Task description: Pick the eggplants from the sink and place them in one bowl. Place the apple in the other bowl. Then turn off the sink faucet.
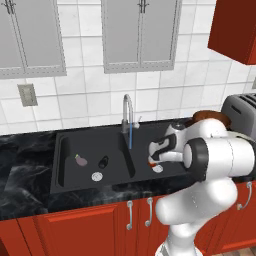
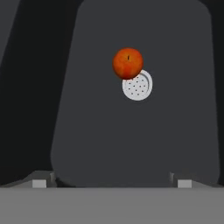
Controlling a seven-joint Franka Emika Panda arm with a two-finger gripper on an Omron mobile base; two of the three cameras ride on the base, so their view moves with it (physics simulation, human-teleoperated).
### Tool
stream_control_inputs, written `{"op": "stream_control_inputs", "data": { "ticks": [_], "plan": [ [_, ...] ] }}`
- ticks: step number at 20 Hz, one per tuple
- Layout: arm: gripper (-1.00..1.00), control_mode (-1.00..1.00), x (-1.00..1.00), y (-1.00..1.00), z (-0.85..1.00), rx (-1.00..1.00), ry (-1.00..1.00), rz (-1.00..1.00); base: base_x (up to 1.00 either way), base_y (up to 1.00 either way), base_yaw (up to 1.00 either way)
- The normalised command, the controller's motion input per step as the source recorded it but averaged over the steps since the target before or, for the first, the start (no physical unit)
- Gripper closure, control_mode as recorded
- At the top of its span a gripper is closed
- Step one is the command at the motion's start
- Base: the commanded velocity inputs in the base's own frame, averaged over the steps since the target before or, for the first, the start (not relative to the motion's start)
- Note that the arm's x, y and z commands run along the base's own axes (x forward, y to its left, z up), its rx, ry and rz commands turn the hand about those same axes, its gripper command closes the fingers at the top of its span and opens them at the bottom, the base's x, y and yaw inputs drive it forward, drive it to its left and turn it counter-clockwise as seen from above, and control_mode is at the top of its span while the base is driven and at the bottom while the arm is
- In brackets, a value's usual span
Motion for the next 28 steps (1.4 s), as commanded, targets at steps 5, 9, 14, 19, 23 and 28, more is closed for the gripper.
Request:
{"op": "stream_control_inputs", "data": {
  "ticks": [5,9,14,19,23,28],
  "plan": [
    [-1.00,-1.00,0.21,0.00,-0.17,0.00,0.00,0.00,0.00,0.00,0.00],
    [-1.00,-1.00,0.22,0.00,-0.16,0.00,0.00,0.00,0.00,0.00,0.00],
    [-1.00,-1.00,0.21,0.00,-0.17,0.00,0.00,0.00,0.00,0.00,0.00],
    [-1.00,-1.00,0.22,0.00,-0.17,0.00,0.00,0.00,0.00,0.00,0.00],
    [-1.00,-1.00,0.21,0.00,-0.18,0.00,0.00,0.00,0.00,0.00,0.00],
    [-1.00,-1.00,0.24,0.00,-0.16,0.00,0.00,0.00,0.00,0.00,0.00]
  ]
}}
